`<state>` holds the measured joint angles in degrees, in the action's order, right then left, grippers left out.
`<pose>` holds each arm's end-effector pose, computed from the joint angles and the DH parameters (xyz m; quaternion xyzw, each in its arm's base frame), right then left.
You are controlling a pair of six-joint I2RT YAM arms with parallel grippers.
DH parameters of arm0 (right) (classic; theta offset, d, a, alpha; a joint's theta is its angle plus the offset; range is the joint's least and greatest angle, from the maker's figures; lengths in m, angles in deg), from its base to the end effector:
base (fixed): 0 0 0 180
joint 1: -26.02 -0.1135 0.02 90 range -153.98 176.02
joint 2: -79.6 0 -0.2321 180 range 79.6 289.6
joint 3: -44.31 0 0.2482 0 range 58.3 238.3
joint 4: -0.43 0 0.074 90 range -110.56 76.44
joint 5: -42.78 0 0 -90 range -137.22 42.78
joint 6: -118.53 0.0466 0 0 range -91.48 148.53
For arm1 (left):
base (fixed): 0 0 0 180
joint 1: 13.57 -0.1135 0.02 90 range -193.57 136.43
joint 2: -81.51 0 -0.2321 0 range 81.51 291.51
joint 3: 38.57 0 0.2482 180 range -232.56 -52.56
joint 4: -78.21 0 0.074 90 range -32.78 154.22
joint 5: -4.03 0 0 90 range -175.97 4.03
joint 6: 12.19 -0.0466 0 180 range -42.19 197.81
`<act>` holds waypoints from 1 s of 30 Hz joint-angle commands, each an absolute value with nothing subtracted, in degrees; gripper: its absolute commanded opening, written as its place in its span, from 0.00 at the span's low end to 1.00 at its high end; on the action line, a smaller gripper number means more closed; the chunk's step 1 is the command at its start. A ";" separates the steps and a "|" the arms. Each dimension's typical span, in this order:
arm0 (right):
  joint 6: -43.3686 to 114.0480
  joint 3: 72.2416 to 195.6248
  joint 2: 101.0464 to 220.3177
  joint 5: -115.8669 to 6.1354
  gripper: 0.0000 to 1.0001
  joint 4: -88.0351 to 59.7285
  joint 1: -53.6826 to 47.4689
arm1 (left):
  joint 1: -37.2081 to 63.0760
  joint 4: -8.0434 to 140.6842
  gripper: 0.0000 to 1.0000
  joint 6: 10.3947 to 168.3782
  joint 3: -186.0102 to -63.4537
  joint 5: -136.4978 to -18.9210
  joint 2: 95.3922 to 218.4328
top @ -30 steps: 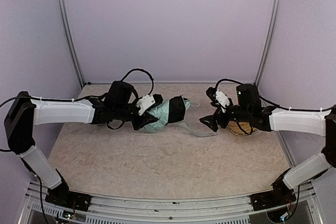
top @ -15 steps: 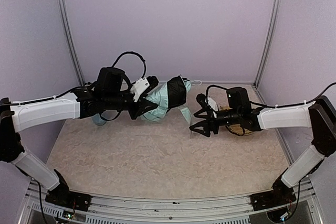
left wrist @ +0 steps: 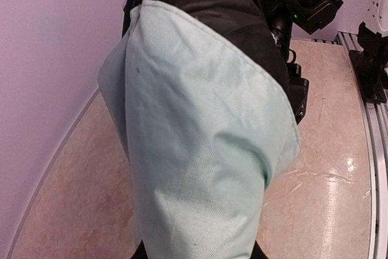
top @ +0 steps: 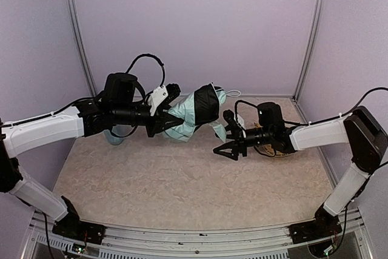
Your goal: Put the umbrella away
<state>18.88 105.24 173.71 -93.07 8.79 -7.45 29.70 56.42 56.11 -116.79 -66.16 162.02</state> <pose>0.2660 0.2159 0.1645 -0.4803 0.6446 0.4235 0.4177 0.2348 -0.2427 0.2844 0.5229 0.6470 -0.2421 0.4995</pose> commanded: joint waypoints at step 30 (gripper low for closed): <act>9.93 108.72 168.63 -117.22 0.39 -5.99 -9.24 | 28.00 55.42 0.00 48.55 -117.83 -56.28 158.01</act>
<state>10.22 107.44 170.52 -116.09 -2.95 -7.96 28.85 52.38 48.55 -116.79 -57.65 158.83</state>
